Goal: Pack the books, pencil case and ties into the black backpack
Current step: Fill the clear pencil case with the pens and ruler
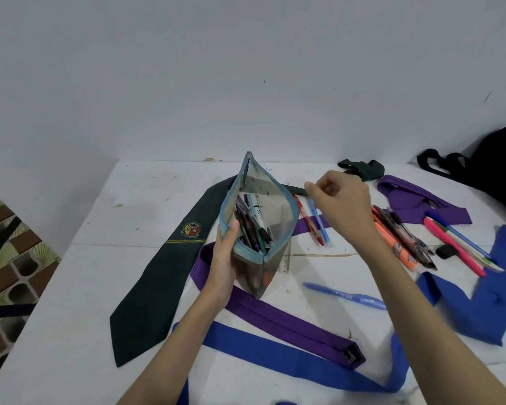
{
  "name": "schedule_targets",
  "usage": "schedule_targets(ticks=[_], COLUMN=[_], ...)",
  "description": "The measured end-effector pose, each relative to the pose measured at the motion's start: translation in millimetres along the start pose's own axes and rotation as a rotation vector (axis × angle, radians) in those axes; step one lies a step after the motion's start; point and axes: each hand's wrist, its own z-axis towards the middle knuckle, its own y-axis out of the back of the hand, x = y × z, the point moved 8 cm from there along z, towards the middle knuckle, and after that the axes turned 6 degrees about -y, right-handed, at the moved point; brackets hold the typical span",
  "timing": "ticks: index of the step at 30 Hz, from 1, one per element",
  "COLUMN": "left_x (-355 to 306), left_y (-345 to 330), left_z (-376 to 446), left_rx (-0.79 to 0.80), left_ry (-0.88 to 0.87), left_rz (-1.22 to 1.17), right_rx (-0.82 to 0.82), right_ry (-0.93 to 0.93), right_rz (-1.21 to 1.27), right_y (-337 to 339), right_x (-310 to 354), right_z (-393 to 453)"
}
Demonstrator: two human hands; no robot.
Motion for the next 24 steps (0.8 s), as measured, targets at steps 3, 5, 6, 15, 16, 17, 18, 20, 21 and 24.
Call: schedule_targets(ticks=[3,5,6,15,16,17,18,20,21,24], left_x=[0.6,0.1,0.2,3.5,3.7,3.6,3.5,3.1,2.7,4.2], left_y=[0.6,0.8,0.8,1.3,1.6,1.8,2.1,2.0,1.4,1.3], left_z=[-0.3,0.0,0.1,-0.8,-0.9,-1.1,-0.7,-0.1,0.1,1.2], left_rx=[-0.015,-0.018,-0.019,-0.023,-0.027,-0.031,-0.03,-0.029,-0.032,-0.033], left_ry=[0.012,0.012,0.013,0.043,0.044,0.043,0.04,0.034,0.032,0.033], left_rz=[-0.015,-0.018,-0.023,-0.034,-0.039,-0.043,-0.047,-0.054,-0.063,-0.077], right_rx=[0.237,0.572,0.726,0.701,0.609,0.495,0.356,0.044,-0.113,-0.411], right_ry=[-0.085,-0.107,-0.108,0.003,-0.015,-0.026,-0.017,0.064,0.126,0.289], right_rz=[-0.078,-0.266,-0.378,-0.428,-0.334,-0.215,-0.079,0.206,0.334,0.582], right_y=[-13.5,-37.4,-47.8,-63.3,-54.0,-40.5,-23.0,18.6,39.6,74.7], right_x=[-35.0,-57.9,-69.0,-66.2,-58.6,-47.5,-32.6,-0.1,15.7,49.7], right_z=[-9.1,-23.5,-33.6,-43.3,-35.9,-28.7,-21.9,-13.8,-14.1,-21.9])
